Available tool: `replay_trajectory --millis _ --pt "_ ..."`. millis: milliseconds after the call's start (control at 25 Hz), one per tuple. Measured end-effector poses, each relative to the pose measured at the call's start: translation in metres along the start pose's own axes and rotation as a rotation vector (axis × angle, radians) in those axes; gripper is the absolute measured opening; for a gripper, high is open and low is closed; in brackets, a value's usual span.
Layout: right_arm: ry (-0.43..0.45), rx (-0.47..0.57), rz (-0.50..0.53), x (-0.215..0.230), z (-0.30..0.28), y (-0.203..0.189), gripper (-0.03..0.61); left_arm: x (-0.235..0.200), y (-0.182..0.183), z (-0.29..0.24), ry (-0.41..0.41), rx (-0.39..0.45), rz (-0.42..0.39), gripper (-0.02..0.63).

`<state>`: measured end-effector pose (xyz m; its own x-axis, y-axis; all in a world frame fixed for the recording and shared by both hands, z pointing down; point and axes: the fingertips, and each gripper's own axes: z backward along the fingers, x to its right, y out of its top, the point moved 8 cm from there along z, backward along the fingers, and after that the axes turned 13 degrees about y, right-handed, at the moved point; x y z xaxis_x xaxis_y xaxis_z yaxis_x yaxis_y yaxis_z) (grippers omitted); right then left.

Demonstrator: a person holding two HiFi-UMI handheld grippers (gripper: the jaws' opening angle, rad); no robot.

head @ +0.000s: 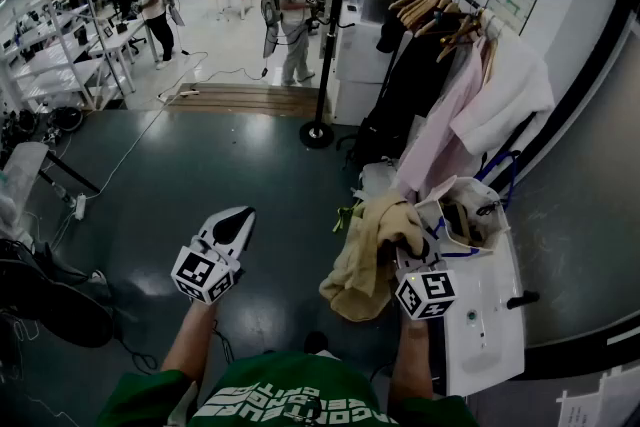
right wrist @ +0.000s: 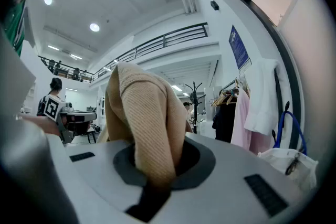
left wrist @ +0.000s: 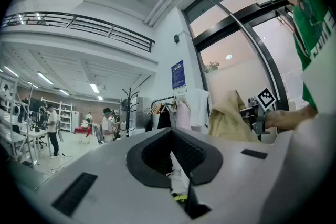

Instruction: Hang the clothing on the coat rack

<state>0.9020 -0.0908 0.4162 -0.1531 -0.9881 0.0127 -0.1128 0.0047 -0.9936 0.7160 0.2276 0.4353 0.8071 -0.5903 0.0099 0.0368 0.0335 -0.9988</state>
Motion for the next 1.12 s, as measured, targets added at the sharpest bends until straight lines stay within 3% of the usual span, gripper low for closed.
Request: replay_trajectory --millis 680,1120 --pt "0.059 -0.017 -0.004 0.073 -0.035 -0.006 0.04 0.026 -0.005 -0.069 0.046 0.027 0.006 0.005" --pt "0.01 -0.034 0.002 0.086 -0.119 -0.003 0.04 -0.044 -0.026 -0.132 0.0 0.031 0.021 0.005"
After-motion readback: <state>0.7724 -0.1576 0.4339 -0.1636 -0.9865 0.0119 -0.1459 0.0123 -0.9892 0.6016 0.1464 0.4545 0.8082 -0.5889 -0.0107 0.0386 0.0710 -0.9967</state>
